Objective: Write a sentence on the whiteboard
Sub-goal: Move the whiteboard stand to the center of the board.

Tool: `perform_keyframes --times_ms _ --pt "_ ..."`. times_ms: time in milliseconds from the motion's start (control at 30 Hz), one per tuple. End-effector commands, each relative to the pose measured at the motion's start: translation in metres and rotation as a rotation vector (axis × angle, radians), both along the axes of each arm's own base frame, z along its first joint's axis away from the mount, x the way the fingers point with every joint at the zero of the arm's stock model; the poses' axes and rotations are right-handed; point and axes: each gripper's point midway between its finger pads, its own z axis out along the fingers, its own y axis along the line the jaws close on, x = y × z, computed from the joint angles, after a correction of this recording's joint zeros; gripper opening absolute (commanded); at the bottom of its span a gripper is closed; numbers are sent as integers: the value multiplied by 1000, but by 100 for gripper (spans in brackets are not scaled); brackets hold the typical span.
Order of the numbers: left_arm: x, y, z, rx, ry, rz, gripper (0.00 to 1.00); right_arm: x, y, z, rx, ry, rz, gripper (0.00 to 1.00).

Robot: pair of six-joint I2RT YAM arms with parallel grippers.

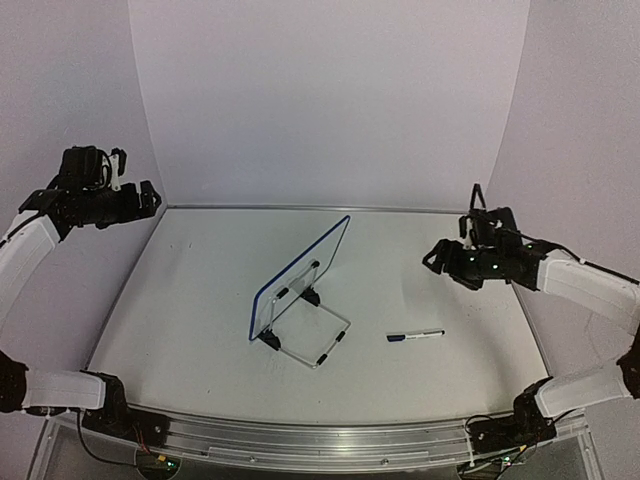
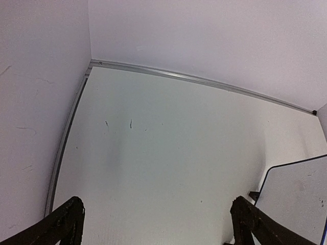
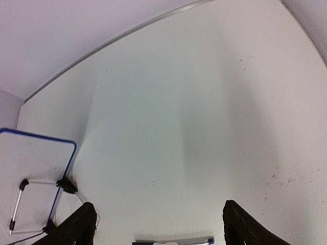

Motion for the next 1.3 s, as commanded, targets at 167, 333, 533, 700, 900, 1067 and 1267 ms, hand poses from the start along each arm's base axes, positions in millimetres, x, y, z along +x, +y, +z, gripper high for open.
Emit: perform_keyframes --times_ms 167,333,533,700,900,1067,1267 --pt "0 -2 -38 48 -7 -51 100 -55 148 -66 -8 288 156 76" --pt "-5 1 -41 65 -6 -44 100 -71 202 -105 -62 373 206 69" --pt "-11 2 -35 67 -28 -39 100 -75 242 -138 -107 408 224 62" --pt "-12 -1 -35 53 -28 -53 99 -83 246 -157 -141 436 202 54" --pt "-12 -1 -35 53 -25 -54 100 -83 241 -169 -175 439 174 44" --pt "-11 0 -38 56 -19 -50 100 -82 235 -175 -210 433 154 31" --pt "-10 -1 -40 56 -14 -51 99 -76 226 -177 -247 405 120 15"
